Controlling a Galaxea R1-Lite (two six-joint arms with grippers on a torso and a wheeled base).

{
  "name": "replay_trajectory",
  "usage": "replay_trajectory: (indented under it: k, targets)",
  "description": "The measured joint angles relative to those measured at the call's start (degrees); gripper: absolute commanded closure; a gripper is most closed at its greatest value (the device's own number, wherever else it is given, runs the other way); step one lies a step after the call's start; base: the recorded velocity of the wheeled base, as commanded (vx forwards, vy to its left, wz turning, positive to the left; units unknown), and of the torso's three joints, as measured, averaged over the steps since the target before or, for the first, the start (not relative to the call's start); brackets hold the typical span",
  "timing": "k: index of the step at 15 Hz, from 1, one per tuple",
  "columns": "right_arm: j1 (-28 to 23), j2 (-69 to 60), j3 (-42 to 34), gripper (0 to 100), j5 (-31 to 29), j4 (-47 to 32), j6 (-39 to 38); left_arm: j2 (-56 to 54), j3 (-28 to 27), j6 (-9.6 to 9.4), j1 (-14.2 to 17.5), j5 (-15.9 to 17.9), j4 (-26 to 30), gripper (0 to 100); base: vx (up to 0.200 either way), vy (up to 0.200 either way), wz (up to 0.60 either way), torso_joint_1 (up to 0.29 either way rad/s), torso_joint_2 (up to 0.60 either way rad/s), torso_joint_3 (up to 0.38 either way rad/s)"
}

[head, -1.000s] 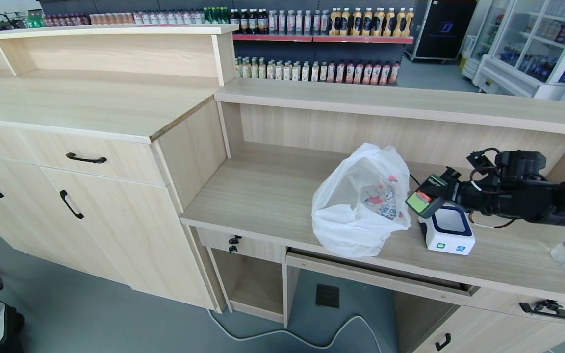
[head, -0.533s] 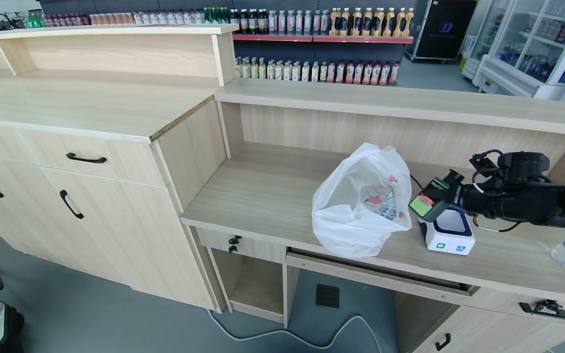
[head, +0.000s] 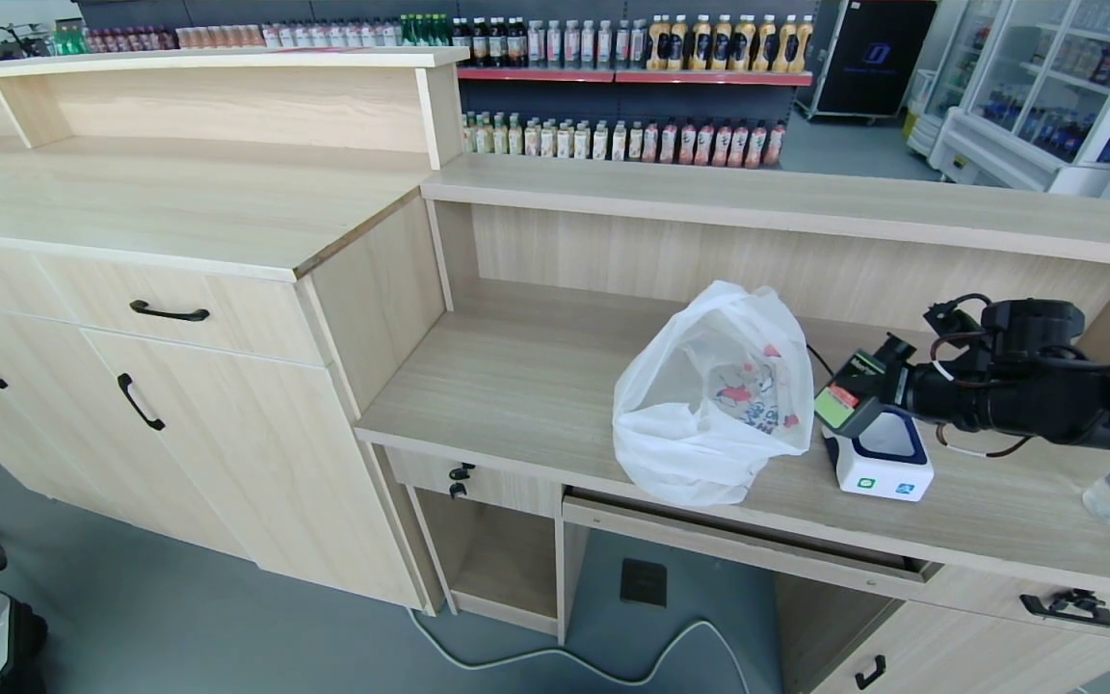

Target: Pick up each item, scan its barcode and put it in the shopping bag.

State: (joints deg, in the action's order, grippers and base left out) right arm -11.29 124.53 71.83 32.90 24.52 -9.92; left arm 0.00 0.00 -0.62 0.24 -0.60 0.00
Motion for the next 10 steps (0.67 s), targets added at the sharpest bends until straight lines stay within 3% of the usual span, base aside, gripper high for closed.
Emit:
replay_trajectory:
  k: [10]
  targets:
    - [-0.1, -0.5, -0.2, 100, -0.3, 0.0, 0.0, 0.0, 0.0, 0.00, 0.0, 0.0, 0.0, 100, 0.000, 0.000, 0.00, 0.000, 0.00, 0.000]
